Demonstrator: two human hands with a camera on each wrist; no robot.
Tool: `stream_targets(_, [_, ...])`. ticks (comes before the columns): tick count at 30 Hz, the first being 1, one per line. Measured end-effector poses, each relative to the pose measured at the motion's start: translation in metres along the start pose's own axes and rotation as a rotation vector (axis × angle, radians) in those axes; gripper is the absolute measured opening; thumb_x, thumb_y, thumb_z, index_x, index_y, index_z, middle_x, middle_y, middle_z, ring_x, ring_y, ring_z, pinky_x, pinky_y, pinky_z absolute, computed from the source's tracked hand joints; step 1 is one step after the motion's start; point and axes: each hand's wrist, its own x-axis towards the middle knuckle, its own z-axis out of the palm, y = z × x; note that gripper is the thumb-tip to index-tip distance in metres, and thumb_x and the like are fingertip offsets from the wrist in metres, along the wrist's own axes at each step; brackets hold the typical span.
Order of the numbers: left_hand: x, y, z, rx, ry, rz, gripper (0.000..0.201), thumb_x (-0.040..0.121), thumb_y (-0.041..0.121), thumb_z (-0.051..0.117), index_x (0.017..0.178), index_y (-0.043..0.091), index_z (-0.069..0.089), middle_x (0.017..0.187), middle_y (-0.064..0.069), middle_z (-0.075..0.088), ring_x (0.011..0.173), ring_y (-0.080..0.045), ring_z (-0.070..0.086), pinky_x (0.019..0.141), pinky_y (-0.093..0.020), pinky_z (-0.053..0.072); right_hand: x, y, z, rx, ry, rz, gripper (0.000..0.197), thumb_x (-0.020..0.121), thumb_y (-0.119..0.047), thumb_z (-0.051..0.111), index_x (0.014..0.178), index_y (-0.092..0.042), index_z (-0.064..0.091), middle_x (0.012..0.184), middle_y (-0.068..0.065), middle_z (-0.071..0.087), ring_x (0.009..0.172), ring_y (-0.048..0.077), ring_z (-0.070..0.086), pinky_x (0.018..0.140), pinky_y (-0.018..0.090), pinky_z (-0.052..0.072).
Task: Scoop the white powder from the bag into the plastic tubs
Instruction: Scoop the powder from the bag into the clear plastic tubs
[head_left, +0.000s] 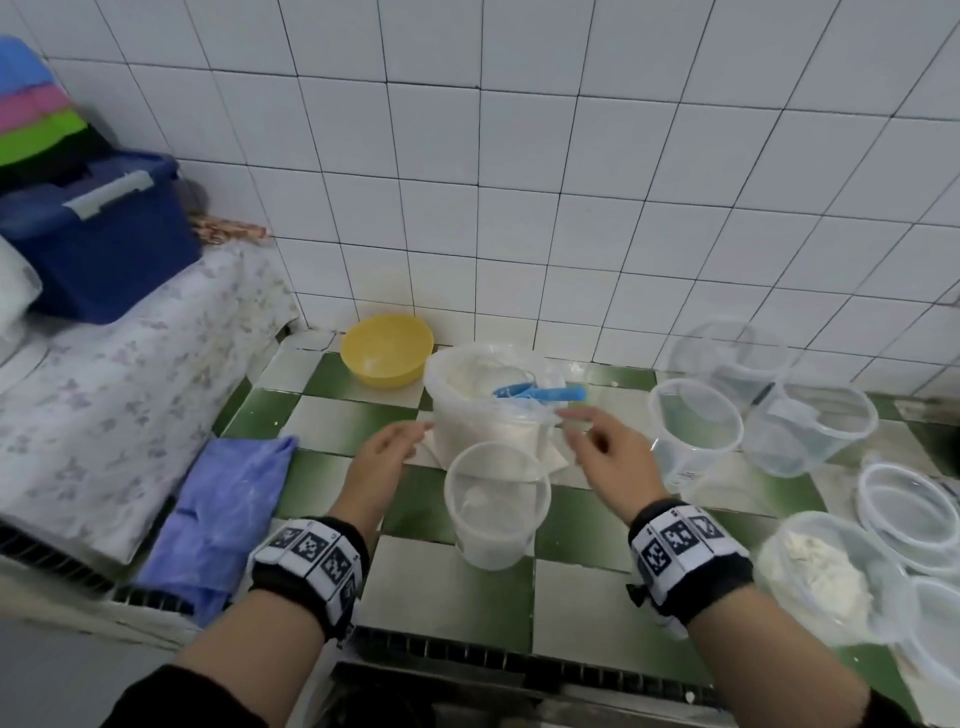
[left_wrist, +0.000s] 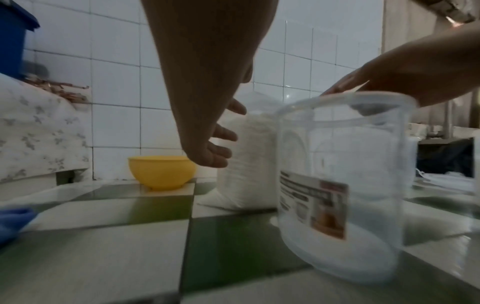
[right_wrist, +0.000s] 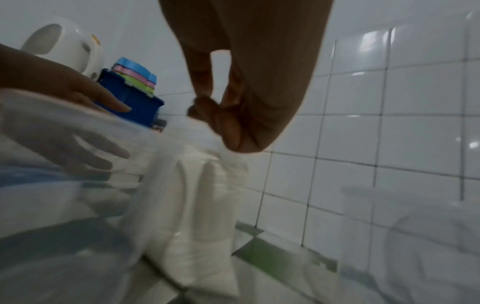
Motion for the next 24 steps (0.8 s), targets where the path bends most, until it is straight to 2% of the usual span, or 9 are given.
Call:
stream_targets(3, [0.019, 0.026, -0.005, -0.012, 0.022, 0.039, 0.021, 0.098, 0.041, 0.052, 0.105, 0.037, 0.071, 0.117, 0.014, 0.063, 0.118, -0.015, 0.053, 0.106, -0.039, 0.039, 0.032, -0.013, -0.018, 0.066, 0.164, 0.009, 0.021, 0.093, -0.023, 0.051, 0.104, -0.024, 0.070, 0.083, -0.002, 0.066, 0.065, 0.009, 0.050, 0.057, 0.014, 0.037])
stream_targets(5, [0.034, 0.041, -0.003, 0.021, -0.003, 0.000, 0.017, 0.095, 0.047, 0.054, 0.101, 0.042, 0.069, 0.121, 0.009, 0.059, 0.120, -0.018, 0.050, 0.109, -0.044, 0.037, 0.055, -0.019, -0.022, 0.051, 0.073, 0.075, 0.026, 0.095, -0.024, 0.048, 0.106, -0.020, 0.071, 0.107, -0.001, 0.068, 0.089, 0.008, 0.055, 0.073, 0.014, 0.039])
stream_targets(8, [0.057, 0.050, 0.004, 0.103, -0.085, -0.063, 0.040, 0.090, 0.057, 0.057, 0.123, 0.035, 0.064, 0.128, 0.008, 0.057, 0.121, -0.017, 0.050, 0.110, -0.043, 0.037, 0.085, -0.024, -0.021, -0.066, -0.227, 0.175, 0.036, 0.099, -0.032, 0.038, 0.115, -0.021, 0.068, 0.126, 0.001, 0.059, 0.110, 0.014, 0.050, 0.095, 0.026, 0.039])
stream_targets(11, [0.069, 0.055, 0.012, 0.107, -0.102, -0.079, 0.043, 0.092, 0.055, 0.056, 0.123, 0.026, 0.063, 0.121, 0.008, 0.063, 0.108, -0.011, 0.058, 0.097, -0.033, 0.042, 0.107, -0.024, -0.014, -0.223, -0.474, 0.189, 0.031, 0.098, -0.015, 0.042, 0.117, -0.018, 0.065, 0.119, 0.005, 0.058, 0.093, 0.016, 0.053, 0.086, 0.035, 0.053])
stream_targets(15, [0.076, 0.058, 0.014, 0.061, -0.039, -0.029, 0.025, 0.094, 0.047, 0.057, 0.105, 0.029, 0.071, 0.109, 0.007, 0.070, 0.105, -0.014, 0.063, 0.092, -0.031, 0.049, 0.125, -0.021, -0.011, -0.079, -0.280, 0.217, 0.041, 0.085, 0.004, 0.040, 0.096, -0.015, 0.074, 0.101, 0.009, 0.067, 0.062, 0.009, 0.049, 0.053, 0.011, 0.041])
stream_targets(17, [0.075, 0.059, 0.013, 0.049, -0.024, -0.015, 0.022, 0.095, 0.044, 0.057, 0.102, 0.029, 0.071, 0.107, 0.007, 0.070, 0.103, -0.014, 0.063, 0.083, -0.026, 0.048, 0.131, -0.021, -0.011, -0.035, -0.255, 0.193, 0.042, 0.085, 0.005, 0.038, 0.095, -0.015, 0.074, 0.100, 0.007, 0.065, 0.065, 0.013, 0.054, 0.061, 0.016, 0.049])
stream_targets(19, [0.077, 0.059, 0.013, 0.020, -0.017, -0.006, 0.021, 0.095, 0.040, 0.058, 0.105, 0.026, 0.071, 0.107, 0.005, 0.070, 0.103, -0.016, 0.063, 0.085, -0.027, 0.050, 0.135, -0.021, -0.012, 0.041, -0.251, 0.196, 0.042, 0.086, 0.003, 0.040, 0.088, -0.023, 0.073, 0.102, 0.005, 0.067, 0.075, 0.021, 0.058, 0.078, 0.035, 0.055])
stream_targets(21, [0.079, 0.059, 0.014, -0.026, -0.009, -0.019, 0.020, 0.095, 0.032, 0.061, 0.108, 0.021, 0.071, 0.109, 0.001, 0.070, 0.104, -0.020, 0.065, 0.086, -0.028, 0.053, 0.135, -0.020, -0.013, 0.055, -0.297, 0.201, 0.037, 0.088, -0.003, 0.045, 0.085, -0.028, 0.071, 0.091, 0.004, 0.067, 0.073, 0.022, 0.054, 0.073, 0.036, 0.052])
stream_targets(24, [0.083, 0.059, 0.016, -0.097, -0.019, -0.068, 0.024, 0.095, 0.018, 0.062, 0.118, 0.014, 0.068, 0.114, -0.006, 0.069, 0.097, -0.019, 0.065, 0.071, -0.020, 0.055, 0.134, -0.018, -0.010, 0.037, -0.371, 0.173, 0.034, 0.089, -0.004, 0.050, 0.089, -0.031, 0.071, 0.088, 0.010, 0.067, 0.071, 0.021, 0.052, 0.068, 0.031, 0.046])
